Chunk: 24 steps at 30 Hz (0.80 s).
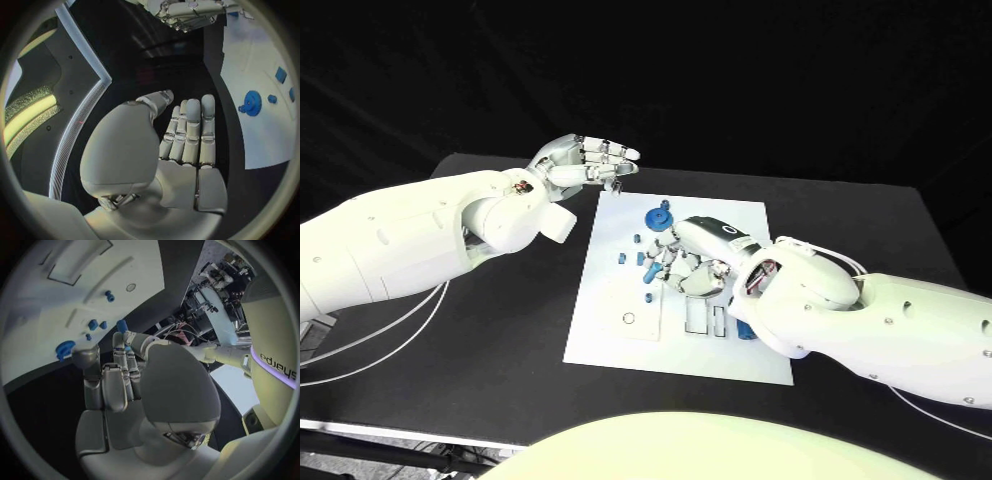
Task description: Assemble the parts on the task board
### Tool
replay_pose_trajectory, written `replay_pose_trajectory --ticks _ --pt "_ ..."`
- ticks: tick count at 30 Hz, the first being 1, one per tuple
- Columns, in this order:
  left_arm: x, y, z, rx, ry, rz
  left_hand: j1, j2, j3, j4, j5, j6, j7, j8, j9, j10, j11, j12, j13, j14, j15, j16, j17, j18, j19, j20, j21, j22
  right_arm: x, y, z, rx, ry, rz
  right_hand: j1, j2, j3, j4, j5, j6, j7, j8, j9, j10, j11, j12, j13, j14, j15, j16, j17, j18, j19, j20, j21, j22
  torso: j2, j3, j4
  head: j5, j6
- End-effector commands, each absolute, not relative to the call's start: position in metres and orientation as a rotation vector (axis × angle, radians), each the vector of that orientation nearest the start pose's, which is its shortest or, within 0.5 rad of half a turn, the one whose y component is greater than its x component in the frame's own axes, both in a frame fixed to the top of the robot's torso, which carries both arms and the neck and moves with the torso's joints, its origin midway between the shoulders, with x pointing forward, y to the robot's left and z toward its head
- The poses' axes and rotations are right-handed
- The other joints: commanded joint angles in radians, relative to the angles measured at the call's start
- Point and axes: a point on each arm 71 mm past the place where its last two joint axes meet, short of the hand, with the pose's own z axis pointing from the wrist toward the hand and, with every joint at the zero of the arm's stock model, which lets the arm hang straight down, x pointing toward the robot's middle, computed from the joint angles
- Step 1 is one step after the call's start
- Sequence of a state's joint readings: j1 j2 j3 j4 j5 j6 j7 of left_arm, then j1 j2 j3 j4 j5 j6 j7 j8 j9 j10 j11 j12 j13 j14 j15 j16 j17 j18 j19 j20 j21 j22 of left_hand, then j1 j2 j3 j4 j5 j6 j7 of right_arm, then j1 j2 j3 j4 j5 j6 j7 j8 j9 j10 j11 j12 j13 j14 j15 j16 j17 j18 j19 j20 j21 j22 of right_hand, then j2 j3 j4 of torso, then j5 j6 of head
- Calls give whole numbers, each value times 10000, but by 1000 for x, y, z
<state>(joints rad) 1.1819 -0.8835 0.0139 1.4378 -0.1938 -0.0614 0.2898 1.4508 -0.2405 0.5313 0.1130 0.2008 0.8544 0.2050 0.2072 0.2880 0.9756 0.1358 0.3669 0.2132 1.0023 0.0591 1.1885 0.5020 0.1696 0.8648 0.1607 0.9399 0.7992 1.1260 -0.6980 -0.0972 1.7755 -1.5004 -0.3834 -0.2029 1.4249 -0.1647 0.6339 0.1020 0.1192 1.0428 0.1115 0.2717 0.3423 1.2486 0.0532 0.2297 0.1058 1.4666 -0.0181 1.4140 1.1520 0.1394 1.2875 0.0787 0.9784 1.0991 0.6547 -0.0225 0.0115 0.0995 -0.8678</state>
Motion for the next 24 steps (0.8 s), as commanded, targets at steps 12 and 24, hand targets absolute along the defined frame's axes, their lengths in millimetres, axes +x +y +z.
replay_pose_trajectory --ticks 12,24 --pt "500 237 -176 -9236 16091 -15856 -31 92 -79 16 9 -34 -8 59 -12 -79 13 70 17 -12 62 -37 -11 148 65 20 -39 -15 377 -33 -233 -4589 17391 10117 -101 43 96 -62 46 -16 85 521 906 -14 -34 -56 22 276 -81 24 -4 -116 -16 -17 -30 2 23 11 -19 287 -49" --pt "500 237 -176 -9241 16111 -15865 -43 96 -89 28 8 -37 -6 63 -13 -86 15 77 19 -12 64 -37 -11 147 69 21 -46 -20 375 -29 -246 -4918 17725 9941 -117 49 106 -75 48 -32 93 524 918 -20 -27 -69 26 273 -76 20 -14 -108 -38 -15 -72 -25 18 12 -1 319 -49"
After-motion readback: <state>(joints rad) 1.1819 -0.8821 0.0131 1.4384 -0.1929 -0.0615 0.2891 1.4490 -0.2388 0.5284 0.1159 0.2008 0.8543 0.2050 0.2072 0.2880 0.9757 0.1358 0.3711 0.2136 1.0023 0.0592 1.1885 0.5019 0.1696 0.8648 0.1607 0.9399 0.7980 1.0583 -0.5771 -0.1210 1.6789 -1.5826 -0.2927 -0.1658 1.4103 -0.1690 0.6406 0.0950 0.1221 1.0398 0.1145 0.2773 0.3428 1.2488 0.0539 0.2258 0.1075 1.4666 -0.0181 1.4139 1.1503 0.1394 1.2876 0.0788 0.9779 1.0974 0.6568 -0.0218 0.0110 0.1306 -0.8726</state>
